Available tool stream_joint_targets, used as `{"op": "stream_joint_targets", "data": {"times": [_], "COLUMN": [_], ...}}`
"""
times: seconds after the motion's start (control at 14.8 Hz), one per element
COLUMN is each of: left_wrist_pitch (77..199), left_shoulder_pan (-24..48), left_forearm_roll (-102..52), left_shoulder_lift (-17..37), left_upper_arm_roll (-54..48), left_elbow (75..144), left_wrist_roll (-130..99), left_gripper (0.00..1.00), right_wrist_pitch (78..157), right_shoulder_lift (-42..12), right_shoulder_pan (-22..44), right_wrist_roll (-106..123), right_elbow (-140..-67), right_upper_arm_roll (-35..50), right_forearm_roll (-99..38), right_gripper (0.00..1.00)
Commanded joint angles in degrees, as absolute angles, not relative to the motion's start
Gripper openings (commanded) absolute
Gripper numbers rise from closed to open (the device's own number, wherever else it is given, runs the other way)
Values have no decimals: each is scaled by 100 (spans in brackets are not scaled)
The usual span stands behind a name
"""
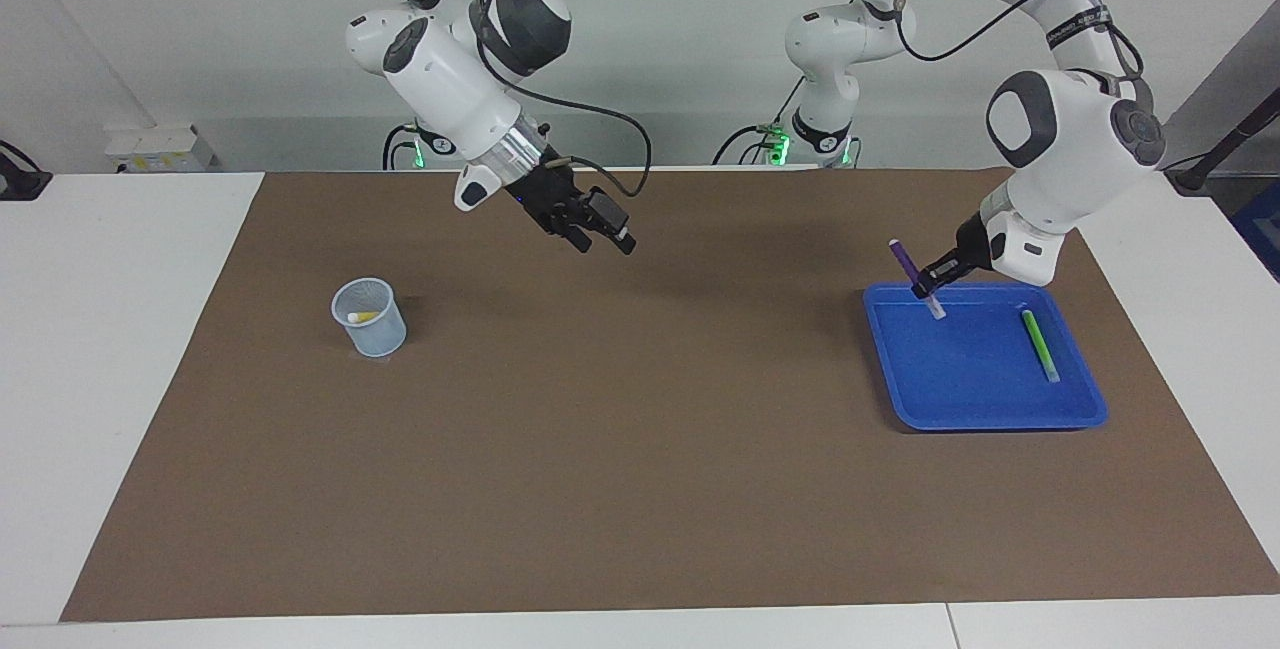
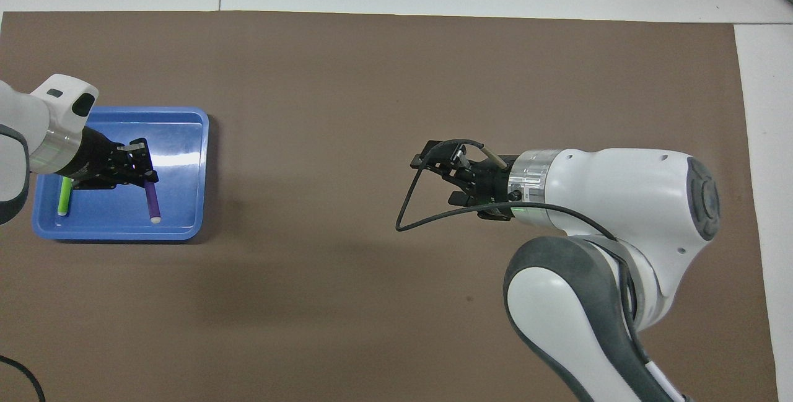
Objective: Transfer and insert pens with both arms
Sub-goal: 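Lift the purple pen with the left gripper while the right gripper approaches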
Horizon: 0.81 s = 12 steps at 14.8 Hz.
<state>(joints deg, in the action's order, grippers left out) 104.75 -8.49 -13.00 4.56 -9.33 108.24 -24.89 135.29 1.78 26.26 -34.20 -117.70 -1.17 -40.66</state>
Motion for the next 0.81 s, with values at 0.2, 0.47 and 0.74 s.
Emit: {"op": "stream_joint_targets", "data": {"times": [0.2,0.47,0.74], "left_wrist_pitch": [10160,10011,9914], "left_shoulder_pan": [-572,-457,-361], "left_forearm_roll": [-2178,-2828,-3514], "left_shoulder_lift": [-193,-421,-536], "left_upper_arm_roll": [-967,-967,-967], "left_elbow": [10907,10934,11004], "left_wrist_roll": [-4603,-5807,-6642], "left_gripper": [0,0,0], "right_wrist_pitch": [14009,14457,15080], "right_shoulder_lift": [114,97,9], "right_shoulder_pan": [2926,3418,3936], "right_wrist_roll": [-3410,-3437,-3673], "right_elbow": [-11628,-11540,-11479], "right_upper_arm_roll": [0,0,0], "right_forearm_roll": [-4569,-4895,-4896], "right_gripper": [100,100,100]}}
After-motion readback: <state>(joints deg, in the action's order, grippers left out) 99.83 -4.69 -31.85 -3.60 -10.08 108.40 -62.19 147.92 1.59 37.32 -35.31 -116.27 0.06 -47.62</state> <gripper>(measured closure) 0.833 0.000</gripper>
